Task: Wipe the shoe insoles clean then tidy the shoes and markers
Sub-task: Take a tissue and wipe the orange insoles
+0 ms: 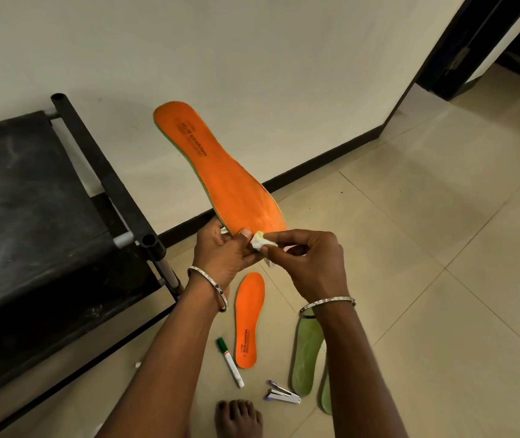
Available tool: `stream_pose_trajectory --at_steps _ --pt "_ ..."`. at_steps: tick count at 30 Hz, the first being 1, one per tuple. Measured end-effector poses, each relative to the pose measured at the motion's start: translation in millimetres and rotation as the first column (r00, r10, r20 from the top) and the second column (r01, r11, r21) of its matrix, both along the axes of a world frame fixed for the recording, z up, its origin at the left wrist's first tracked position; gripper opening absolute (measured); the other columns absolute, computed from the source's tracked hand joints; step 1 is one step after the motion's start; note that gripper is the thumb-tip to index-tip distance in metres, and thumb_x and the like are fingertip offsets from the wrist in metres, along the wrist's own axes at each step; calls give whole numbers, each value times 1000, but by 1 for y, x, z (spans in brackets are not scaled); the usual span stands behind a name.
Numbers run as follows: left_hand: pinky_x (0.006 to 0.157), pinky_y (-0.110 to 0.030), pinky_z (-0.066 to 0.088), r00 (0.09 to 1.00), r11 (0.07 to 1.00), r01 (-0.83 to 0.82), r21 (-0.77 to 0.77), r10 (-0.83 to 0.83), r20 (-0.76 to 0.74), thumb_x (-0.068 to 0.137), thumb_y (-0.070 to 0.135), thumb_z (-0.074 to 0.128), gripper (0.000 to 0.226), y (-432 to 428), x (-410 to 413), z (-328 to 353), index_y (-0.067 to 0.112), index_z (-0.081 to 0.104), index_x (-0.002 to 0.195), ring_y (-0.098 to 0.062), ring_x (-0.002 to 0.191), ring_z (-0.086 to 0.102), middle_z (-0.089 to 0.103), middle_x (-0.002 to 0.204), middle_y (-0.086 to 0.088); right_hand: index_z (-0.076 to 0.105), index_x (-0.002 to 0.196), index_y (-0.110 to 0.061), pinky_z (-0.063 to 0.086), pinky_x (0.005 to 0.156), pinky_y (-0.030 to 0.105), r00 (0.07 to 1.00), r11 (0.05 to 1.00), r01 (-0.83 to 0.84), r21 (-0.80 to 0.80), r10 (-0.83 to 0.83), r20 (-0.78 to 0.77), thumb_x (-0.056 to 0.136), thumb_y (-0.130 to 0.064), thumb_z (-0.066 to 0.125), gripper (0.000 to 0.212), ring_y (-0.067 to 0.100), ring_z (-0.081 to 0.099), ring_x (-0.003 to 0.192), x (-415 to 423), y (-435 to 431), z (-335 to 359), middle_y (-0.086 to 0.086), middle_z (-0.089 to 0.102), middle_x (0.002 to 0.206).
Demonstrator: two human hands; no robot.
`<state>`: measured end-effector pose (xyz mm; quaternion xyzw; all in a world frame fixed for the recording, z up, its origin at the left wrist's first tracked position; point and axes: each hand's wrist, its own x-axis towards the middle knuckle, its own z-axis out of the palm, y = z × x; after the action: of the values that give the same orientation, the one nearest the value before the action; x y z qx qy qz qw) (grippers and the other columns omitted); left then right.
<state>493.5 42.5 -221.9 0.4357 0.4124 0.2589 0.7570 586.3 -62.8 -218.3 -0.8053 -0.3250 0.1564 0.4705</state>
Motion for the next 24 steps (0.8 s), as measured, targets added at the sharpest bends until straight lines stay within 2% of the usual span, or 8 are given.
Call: stream_pose_trajectory --at_steps 3,5,8,10,13,15,20,24 --pt "58 -29 60 1000 1000 16 -12 -16 12 96 -3 57 37 -2 1 -1 9 53 131 -26 81 75 68 115 -18 79 93 -30 42 57 17 979 980 195 -36 -192 73 78 -30 81 14 4 56 56 4 -1 -7 -16 73 78" --pt "59 -29 61 1000 1000 17 5 -17 -3 96 -1 58 40 -2 2 -1 9 52 134 -29 87 75 67 117 -18 79 92 -30 43 59 20 968 970 236 -56 -230 95 79 -30 80 14 4 56 58 5 -2 -8 -16 72 78" --pt "58 -29 61 1000 1000 -3 21 4 -26 96 -3 57 30 0 1 -3 11 58 122 -26 83 75 70 109 -15 79 93 -26 42 53 12 996 996 81 -23 -80 47 80 -25 81 14 4 56 58 1 -1 -3 -16 72 77" --pt "64 -37 63 998 999 -19 43 22 -51 95 -3 59 24 2 0 -6 11 62 114 -33 90 73 70 107 -18 80 96 -23 44 56 10 998 998 -58 19 58 4 81 -22 80 15 0 58 63 -3 0 3 -13 73 80" --pt "74 -48 62 997 997 -16 73 21 -78 94 0 61 21 1 2 -8 12 64 111 -38 97 72 71 109 -19 80 94 -25 42 55 9 999 999 -50 6 50 19 81 -25 80 14 -3 58 64 -5 5 0 -15 72 78" --pt "69 -41 63 998 998 -12 62 16 -61 95 -1 60 20 -2 3 -6 12 62 110 -36 91 73 71 109 -20 79 90 -28 39 53 10 997 999 50 -11 -50 54 80 -28 80 10 -1 56 60 -4 6 -5 -17 70 76" --pt "59 -30 62 1000 1000 0 16 0 -24 96 -3 57 40 -2 4 -3 8 52 135 -29 88 73 65 121 -18 78 87 -27 44 60 23 964 964 258 -64 -253 85 78 -33 80 11 4 59 64 5 0 -14 -15 68 74" --pt "60 -31 62 999 1000 -5 27 6 -31 96 -3 56 38 0 3 -6 9 54 132 -28 87 73 67 117 -17 77 87 -28 45 57 19 987 987 159 -22 -159 10 80 -29 80 8 7 61 62 1 4 -13 -13 71 75"
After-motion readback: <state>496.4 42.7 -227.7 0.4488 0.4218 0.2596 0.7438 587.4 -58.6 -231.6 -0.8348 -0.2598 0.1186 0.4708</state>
